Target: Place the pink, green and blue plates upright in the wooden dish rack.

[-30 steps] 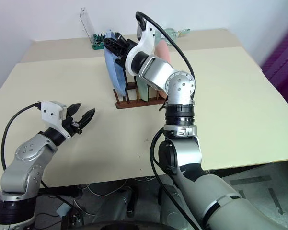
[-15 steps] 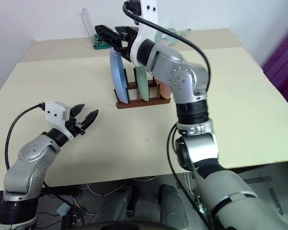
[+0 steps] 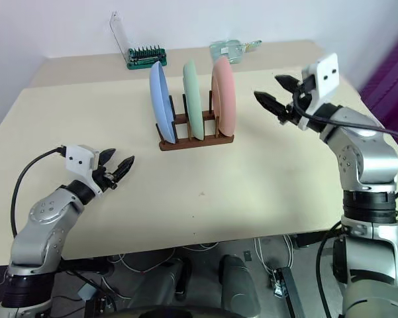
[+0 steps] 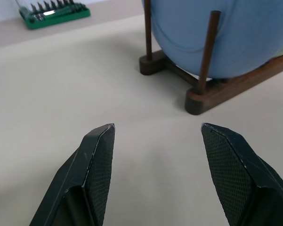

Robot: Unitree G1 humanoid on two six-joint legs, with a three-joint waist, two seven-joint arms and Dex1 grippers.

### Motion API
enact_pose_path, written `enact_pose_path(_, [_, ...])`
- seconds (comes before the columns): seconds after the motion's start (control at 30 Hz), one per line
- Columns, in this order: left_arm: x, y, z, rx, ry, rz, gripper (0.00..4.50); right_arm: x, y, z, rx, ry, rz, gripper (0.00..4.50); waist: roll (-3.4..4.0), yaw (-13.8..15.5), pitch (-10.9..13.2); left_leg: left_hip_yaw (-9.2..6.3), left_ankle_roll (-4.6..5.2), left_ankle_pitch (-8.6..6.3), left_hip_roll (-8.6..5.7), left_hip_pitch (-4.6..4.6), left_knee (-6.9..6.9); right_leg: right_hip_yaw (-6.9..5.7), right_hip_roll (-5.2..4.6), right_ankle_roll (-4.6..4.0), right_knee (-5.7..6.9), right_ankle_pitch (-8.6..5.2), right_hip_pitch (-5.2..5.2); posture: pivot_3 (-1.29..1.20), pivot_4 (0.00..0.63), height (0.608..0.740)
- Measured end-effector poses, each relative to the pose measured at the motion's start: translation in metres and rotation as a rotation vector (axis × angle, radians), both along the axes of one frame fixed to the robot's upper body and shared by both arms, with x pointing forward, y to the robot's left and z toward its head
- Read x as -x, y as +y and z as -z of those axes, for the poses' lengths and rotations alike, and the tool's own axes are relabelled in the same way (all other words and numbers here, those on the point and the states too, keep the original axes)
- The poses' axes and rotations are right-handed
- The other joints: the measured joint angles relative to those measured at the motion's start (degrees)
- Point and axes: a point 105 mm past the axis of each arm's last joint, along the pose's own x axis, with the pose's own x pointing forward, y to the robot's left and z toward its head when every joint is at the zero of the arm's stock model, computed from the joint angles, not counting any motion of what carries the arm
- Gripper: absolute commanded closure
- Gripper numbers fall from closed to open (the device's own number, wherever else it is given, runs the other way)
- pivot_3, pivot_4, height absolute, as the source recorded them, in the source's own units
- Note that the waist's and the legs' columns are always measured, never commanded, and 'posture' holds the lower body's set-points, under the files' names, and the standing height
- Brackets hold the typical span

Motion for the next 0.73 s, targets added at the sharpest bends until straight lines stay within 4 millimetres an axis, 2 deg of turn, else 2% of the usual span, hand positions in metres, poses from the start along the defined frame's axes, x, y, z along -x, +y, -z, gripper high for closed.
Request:
enact_pose_path(0.13, [-0.003, 0.016, 0.014, -0.044, 0.031, -0.087, 1.51, -0.006, -0.013, 0.036, 0.082, 0.056, 0.059, 1.11, 0.0, 0.28, 0.0, 0.02, 0.02, -0.01, -0.03, -0.02, 0.07, 0.0, -0.02, 0.01, -0.02, 0.01, 0.02, 0.0, 0.15, 0.74])
enact_pose_path(0.37, [-0.005, 0.043, 0.015, -0.052, 0.002, -0.197, 1.51, -0.015, -0.025, 0.069, 0.135, 0.087, 0.112, 1.11, 0.0, 0.2, 0.0, 0.02, 0.01, -0.01, -0.02, -0.01, 0.07, 0.0, 0.0, 0.01, 0.0, 0.01, 0.02, 0.0, 0.15, 0.74])
enact_pose_path(0.53, [-0.006, 0.044, 0.015, -0.039, -0.01, -0.214, 1.51, -0.018, -0.021, 0.082, 0.177, 0.079, 0.107, 1.11, 0.0, 0.22, 0.0, 0.02, 0.0, -0.01, -0.03, -0.01, 0.08, 0.0, 0.0, 0.01, 0.0, 0.01, 0.02, 0.0, 0.15, 0.74])
enact_pose_path(0.73, [0.003, 0.04, 0.025, -0.014, 0.011, -0.222, 1.51, -0.02, -0.027, 0.095, 0.177, 0.116, 0.126, 1.11, 0.0, 0.21, 0.0, 0.01, 0.0, -0.01, -0.03, 0.0, 0.09, 0.0, 0.0, 0.01, 0.02, 0.02, 0.03, 0.0, 0.15, 0.74])
